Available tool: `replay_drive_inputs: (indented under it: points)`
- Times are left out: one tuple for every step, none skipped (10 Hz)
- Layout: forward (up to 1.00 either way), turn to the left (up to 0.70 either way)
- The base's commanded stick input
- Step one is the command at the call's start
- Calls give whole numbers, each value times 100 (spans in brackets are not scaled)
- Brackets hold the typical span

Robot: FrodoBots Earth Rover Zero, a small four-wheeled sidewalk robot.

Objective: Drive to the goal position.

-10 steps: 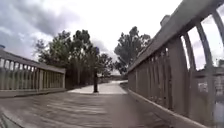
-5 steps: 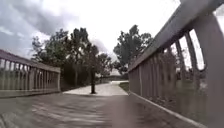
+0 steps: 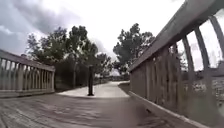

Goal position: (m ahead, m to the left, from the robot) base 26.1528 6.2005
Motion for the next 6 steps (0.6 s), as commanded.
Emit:
replay_drive_inputs:
  points:
    - [85,0]
    - [85,0]
    - [85,0]
    - [85,0]
    - [85,0]
    - [85,0]
